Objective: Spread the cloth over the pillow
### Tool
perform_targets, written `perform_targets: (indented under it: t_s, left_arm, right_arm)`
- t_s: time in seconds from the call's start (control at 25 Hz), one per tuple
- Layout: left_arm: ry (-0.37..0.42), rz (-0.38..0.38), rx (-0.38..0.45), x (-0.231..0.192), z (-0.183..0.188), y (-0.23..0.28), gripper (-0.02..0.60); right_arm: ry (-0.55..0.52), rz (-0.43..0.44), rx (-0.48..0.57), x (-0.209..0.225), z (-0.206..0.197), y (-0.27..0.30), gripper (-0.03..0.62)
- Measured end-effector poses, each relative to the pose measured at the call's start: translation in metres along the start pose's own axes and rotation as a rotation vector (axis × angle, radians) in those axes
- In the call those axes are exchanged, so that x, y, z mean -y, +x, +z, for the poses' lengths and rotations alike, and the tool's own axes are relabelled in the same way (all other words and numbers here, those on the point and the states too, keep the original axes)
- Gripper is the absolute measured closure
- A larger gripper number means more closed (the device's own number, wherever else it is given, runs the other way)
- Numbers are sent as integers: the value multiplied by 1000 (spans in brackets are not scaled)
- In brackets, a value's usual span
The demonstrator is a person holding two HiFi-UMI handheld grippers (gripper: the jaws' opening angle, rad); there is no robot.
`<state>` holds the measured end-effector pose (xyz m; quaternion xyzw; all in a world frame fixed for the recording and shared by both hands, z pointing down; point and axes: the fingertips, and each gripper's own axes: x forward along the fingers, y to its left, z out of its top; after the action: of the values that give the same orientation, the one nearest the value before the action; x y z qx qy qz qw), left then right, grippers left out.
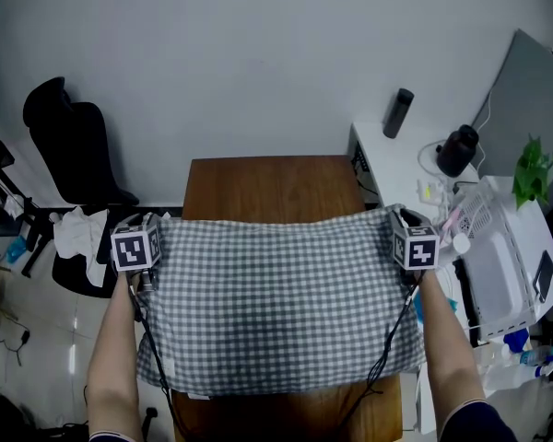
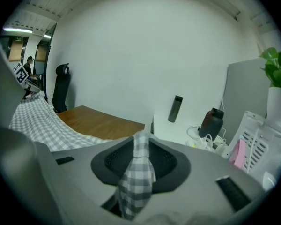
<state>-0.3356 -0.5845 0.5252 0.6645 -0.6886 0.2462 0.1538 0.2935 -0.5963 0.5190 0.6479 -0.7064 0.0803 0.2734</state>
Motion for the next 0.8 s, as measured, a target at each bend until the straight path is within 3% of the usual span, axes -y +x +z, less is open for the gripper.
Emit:
perform_targets:
  t_s: [0.04, 0.2, 0.36, 0.8]
  left_arm:
    - [3, -6, 21, 2, 5, -2, 415]
    - [60, -18, 75, 10, 22, -11, 341]
    - [56, -46, 112, 16, 33, -20, 295]
    - [-4, -58, 156, 5, 44, -62, 314]
  right_arm:
    - [1, 2, 7, 0, 2, -1, 450]
    - [-4, 3, 21, -3, 9, -5, 445]
    - [-12, 12, 40, -5, 18, -11, 444]
    - [-2, 29, 105, -11, 40, -49, 449]
